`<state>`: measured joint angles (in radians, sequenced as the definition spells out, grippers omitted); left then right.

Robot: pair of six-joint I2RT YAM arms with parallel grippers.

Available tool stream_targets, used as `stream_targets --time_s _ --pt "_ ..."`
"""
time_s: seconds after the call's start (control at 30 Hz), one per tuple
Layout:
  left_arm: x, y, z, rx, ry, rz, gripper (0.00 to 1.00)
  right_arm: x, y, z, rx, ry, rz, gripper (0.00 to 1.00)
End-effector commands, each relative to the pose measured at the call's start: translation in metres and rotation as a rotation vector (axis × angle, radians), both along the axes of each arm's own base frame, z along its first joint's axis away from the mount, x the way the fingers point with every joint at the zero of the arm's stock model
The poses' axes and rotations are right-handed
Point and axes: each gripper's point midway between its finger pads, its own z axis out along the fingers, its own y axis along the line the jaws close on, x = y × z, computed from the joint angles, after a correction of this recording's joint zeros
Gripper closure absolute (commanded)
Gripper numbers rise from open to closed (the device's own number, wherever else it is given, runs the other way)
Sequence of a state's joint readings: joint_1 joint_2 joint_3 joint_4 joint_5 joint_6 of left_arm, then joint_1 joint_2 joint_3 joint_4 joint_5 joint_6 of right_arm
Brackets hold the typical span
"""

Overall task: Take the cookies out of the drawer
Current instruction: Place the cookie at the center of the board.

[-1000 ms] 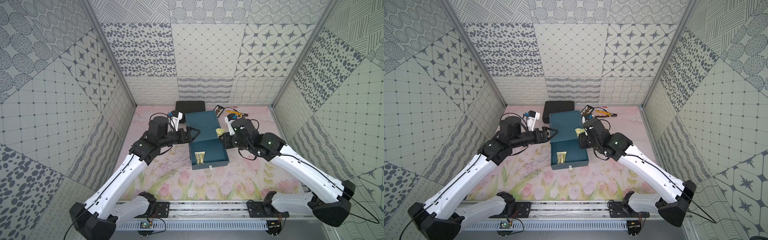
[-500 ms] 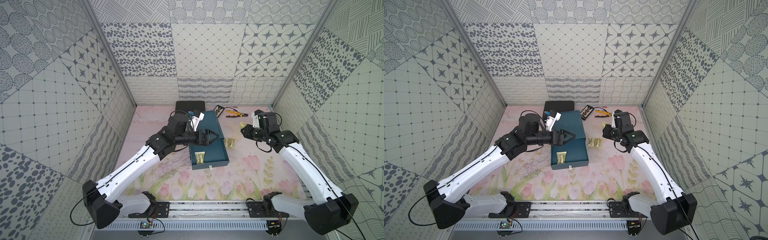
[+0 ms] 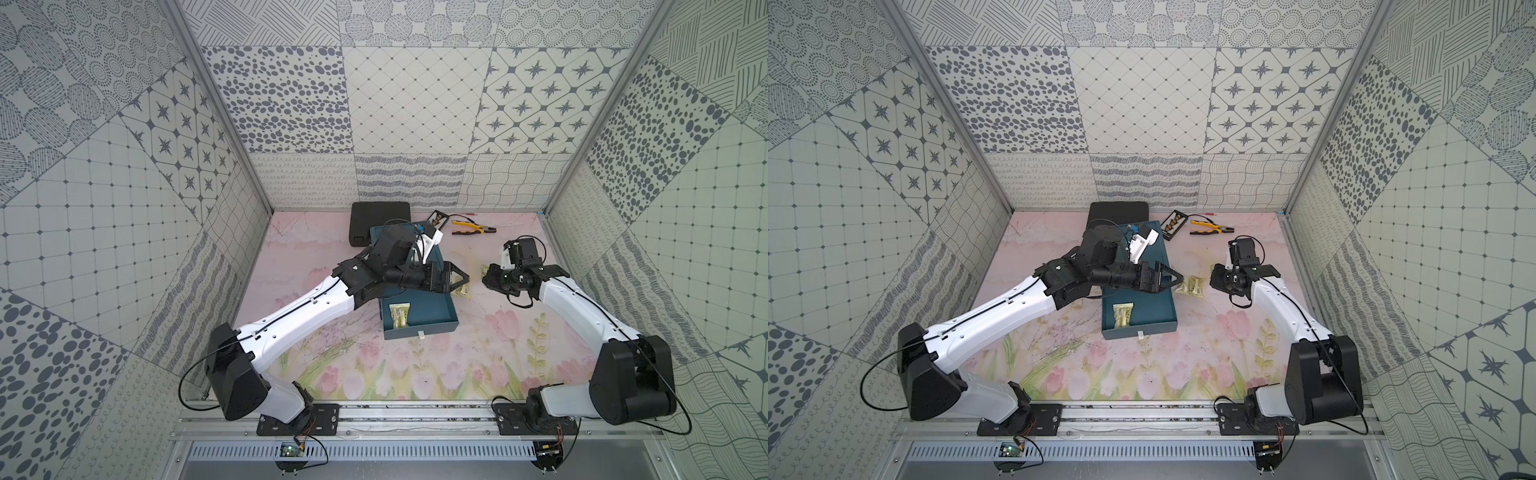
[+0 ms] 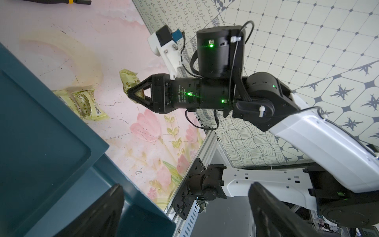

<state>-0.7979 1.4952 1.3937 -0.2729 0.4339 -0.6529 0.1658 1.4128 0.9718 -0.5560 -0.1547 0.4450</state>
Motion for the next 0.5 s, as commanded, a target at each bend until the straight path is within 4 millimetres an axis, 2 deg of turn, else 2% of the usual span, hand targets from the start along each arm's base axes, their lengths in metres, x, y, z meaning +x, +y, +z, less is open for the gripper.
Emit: stream_targets --time_s 0.0,0.2,0.47 --pt "0.007 -0.013 0.013 -0.049 -0.029 -0.003 0.01 0.018 0.004 -0.011 0.007 -0.042 0.027 0.93" --pt "0.012 -0.006 0.012 -0.016 -0.057 0.038 0.01 0.027 0.004 -0.043 -0.006 0.009 0.015 0.93" --pt "0.014 0.012 0.012 0.038 -0.107 0.098 0.01 0.027 0.005 -0.067 -0.003 0.068 -0.003 0.9"
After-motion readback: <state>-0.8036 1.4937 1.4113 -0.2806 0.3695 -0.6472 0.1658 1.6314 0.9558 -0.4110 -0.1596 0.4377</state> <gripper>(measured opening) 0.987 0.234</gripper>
